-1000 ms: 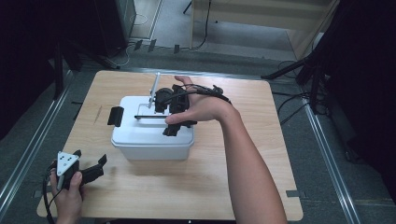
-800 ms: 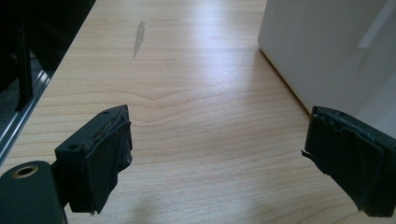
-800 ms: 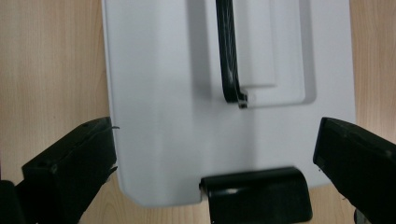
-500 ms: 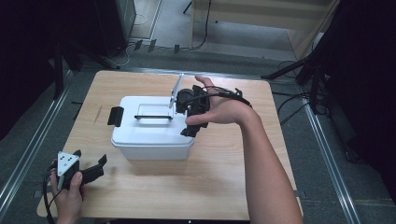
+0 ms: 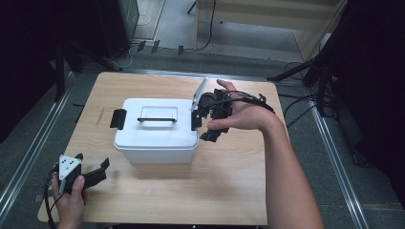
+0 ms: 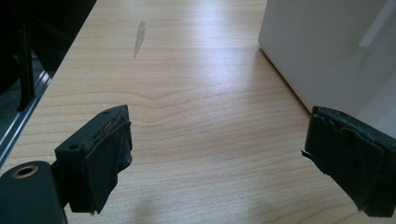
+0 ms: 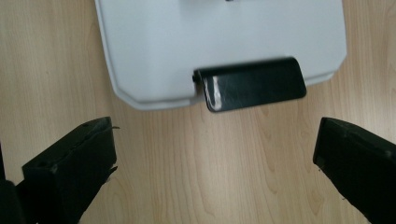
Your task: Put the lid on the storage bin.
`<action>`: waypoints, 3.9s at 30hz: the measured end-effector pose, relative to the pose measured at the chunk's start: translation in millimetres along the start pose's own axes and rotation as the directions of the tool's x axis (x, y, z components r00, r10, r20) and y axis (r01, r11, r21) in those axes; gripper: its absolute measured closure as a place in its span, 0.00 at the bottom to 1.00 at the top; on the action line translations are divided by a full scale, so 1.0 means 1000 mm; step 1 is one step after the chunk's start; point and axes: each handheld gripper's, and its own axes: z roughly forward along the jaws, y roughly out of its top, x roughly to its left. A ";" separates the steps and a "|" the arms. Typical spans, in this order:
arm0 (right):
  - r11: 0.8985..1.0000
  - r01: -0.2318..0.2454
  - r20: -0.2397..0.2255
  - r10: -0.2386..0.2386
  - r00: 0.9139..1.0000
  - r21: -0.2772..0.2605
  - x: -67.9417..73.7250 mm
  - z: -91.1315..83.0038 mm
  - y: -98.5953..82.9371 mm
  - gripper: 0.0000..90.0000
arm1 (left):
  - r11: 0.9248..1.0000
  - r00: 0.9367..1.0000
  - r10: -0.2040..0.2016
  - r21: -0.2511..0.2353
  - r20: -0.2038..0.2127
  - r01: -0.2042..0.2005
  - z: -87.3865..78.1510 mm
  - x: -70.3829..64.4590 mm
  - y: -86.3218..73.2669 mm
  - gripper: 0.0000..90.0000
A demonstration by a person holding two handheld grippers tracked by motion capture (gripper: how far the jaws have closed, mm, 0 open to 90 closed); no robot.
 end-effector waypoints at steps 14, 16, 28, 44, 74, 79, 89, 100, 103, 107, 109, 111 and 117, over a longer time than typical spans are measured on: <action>0.997 -0.077 0.029 0.076 0.997 0.005 0.001 -0.012 -0.047 0.00 | 1.000 1.000 0.000 -0.002 -0.003 0.000 0.000 0.000 0.000 0.09; 0.997 -0.080 0.029 0.080 0.996 0.002 0.001 -0.012 -0.052 0.00 | 1.000 1.000 -0.001 -0.002 -0.003 0.001 0.000 0.000 0.000 0.09; 0.992 -0.123 0.030 0.123 0.992 -0.002 0.008 -0.005 -0.083 0.00 | 1.000 1.000 0.000 0.002 -0.002 0.000 0.000 0.000 0.000 0.09; 0.983 -0.185 0.058 0.186 0.981 -0.010 0.021 0.004 -0.125 0.00 | 1.000 1.000 0.001 0.000 -0.005 -0.001 0.000 0.000 0.000 0.09; 0.909 -0.364 0.133 0.393 0.910 -0.202 0.070 0.051 -0.220 0.00 | 1.000 1.000 0.002 -0.006 -0.010 -0.002 -0.001 -0.001 -0.001 0.09; 0.892 -0.382 0.127 0.419 0.899 -0.239 0.077 0.058 -0.233 0.00 | 1.000 1.000 0.003 -0.005 -0.010 -0.003 -0.001 -0.001 -0.001 0.09; 0.860 -0.425 0.118 0.470 0.875 -0.283 0.090 0.070 -0.256 0.00 | 1.000 1.000 0.003 -0.005 -0.010 -0.003 -0.001 -0.001 -0.001 0.09; 0.801 -0.479 0.096 0.542 0.835 -0.360 0.106 0.083 -0.285 0.00 | 1.000 1.000 0.008 -0.005 -0.010 -0.008 -0.001 -0.001 -0.001 0.09; 0.793 -0.492 0.098 0.556 0.825 -0.360 0.111 0.086 -0.291 0.00 | 1.000 1.000 0.006 -0.006 -0.009 -0.007 -0.002 -0.001 -0.001 0.09; 0.771 -0.507 0.092 0.579 0.810 -0.384 0.116 0.088 -0.299 0.00 | 1.000 1.000 0.007 -0.007 -0.011 -0.007 -0.001 -0.002 -0.001 0.09; 0.757 -0.513 0.083 0.589 0.804 -0.405 0.118 0.088 -0.302 0.00 | 1.000 1.000 0.007 -0.007 -0.011 -0.007 -0.001 -0.002 -0.001 0.09; 0.747 -0.514 0.085 0.597 0.798 -0.422 0.120 0.089 -0.305 0.00 | 1.000 1.000 0.006 -0.004 -0.009 -0.006 -0.002 -0.001 -0.001 0.09; 0.688 -0.516 0.083 0.637 0.766 -0.510 0.126 0.087 -0.313 0.00 | 1.000 1.000 0.001 -0.007 -0.010 -0.001 -0.001 -0.001 -0.001 0.09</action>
